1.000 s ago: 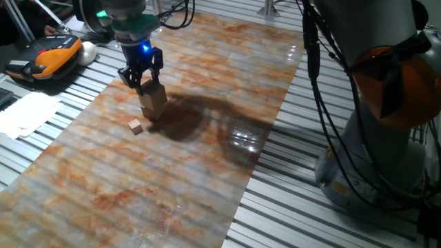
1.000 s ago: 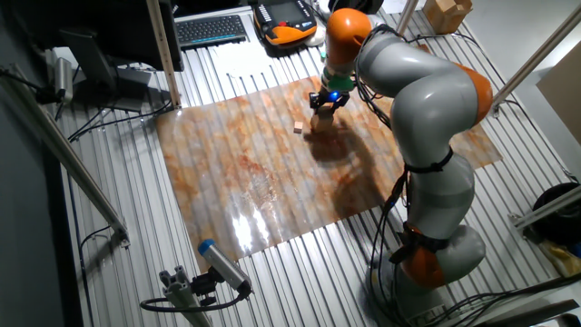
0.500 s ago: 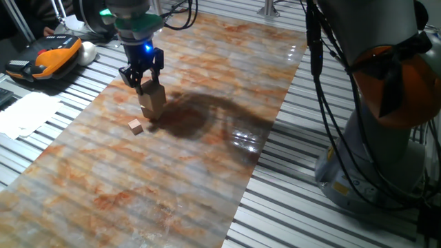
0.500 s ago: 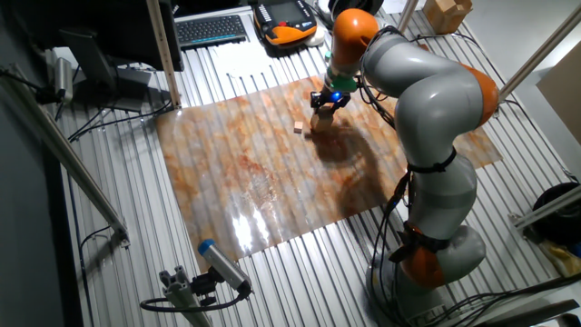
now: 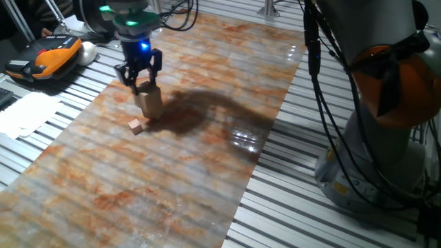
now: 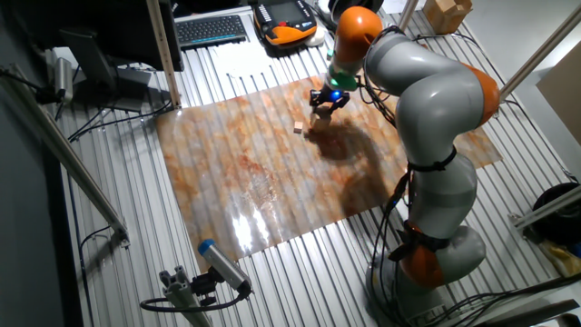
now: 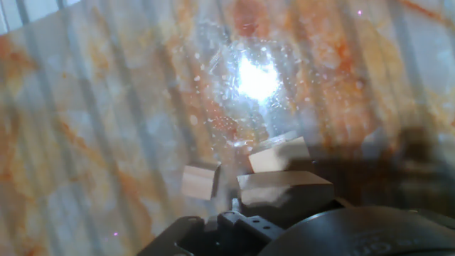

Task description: Pick up the small block on the left and move it to the right

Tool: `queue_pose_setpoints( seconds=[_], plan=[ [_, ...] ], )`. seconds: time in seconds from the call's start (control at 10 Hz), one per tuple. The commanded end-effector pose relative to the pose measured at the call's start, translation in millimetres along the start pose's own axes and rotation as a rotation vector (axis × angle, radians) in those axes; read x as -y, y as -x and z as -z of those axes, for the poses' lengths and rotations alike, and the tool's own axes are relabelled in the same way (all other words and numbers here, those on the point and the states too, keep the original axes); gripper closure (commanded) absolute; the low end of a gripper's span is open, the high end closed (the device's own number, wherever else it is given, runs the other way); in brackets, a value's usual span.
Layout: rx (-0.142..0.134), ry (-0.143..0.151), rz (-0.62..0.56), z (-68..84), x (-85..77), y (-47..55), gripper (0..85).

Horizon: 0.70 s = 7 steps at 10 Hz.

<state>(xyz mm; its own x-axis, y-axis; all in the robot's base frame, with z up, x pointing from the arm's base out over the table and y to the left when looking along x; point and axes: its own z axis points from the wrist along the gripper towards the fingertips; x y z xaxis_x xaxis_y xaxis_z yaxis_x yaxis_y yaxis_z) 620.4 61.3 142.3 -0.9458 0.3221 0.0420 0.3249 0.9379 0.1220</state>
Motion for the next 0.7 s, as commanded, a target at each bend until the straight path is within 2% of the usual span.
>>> queue_pose_setpoints(
  seconds=[0.0, 0.1, 0.3, 0.5, 0.6],
  plan=[
    [0.007, 0.002, -0.017, -2.2, -23.2, -7.2, 85.0],
    [0.011, -0.001, -0.027, -3.5, -33.8, -11.0, 85.0],
    [0.015, 0.039, -0.107, -10.5, -55.6, -21.7, 85.0],
    [0.038, 0.036, -0.133, -21.8, -67.8, -31.4, 85.0],
    [0.038, 0.036, -0.133, -22.4, -68.7, -33.4, 85.0]
  ],
)
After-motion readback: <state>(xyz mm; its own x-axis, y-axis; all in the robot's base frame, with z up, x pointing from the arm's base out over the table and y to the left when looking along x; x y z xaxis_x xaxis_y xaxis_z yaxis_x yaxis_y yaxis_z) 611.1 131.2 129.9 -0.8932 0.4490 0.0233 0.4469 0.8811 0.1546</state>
